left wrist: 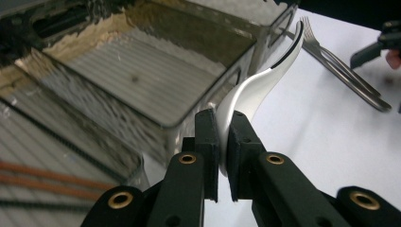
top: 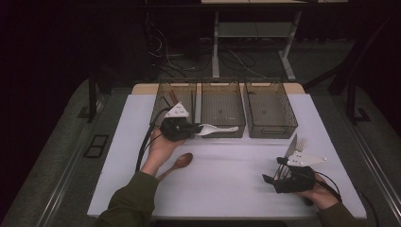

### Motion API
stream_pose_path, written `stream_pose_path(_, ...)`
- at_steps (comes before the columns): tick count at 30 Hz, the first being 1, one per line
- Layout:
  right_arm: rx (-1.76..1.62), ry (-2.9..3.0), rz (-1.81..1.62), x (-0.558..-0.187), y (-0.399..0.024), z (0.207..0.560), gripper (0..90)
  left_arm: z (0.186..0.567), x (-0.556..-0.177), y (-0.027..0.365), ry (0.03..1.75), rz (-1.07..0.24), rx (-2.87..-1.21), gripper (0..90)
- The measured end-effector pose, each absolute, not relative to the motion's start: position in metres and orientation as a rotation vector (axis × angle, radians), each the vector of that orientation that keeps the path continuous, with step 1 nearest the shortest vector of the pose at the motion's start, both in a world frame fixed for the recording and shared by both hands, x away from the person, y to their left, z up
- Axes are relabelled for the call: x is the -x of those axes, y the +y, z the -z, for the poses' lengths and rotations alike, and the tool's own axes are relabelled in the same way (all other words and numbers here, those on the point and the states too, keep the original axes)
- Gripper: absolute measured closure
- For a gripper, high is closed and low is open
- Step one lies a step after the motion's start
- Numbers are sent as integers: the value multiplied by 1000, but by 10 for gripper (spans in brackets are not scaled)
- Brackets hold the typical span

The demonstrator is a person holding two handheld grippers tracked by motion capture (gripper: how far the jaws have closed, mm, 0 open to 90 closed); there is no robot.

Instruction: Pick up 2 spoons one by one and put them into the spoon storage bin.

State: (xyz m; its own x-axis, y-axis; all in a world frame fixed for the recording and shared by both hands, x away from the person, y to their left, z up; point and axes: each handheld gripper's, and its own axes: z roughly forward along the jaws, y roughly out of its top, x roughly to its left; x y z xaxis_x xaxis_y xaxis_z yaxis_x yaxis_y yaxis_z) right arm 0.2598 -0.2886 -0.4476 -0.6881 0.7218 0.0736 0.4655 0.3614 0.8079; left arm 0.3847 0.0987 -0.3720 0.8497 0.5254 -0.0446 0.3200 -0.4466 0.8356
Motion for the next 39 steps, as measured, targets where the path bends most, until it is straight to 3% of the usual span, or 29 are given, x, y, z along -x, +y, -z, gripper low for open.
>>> stream_pose_path(18,-1052,2342,-1225,-260,-288,449,120,377,-433,63,602,-341,-2124,834)
stream_pose_path(32,-1049,2338,-1229,-260,-289,449,121,388,-441,60,645,-346,-2196,832)
stream_pose_path(39,-1043,2338,-1228,-260,-289,449,121,385,-440,59,629,-336,-2138,744)
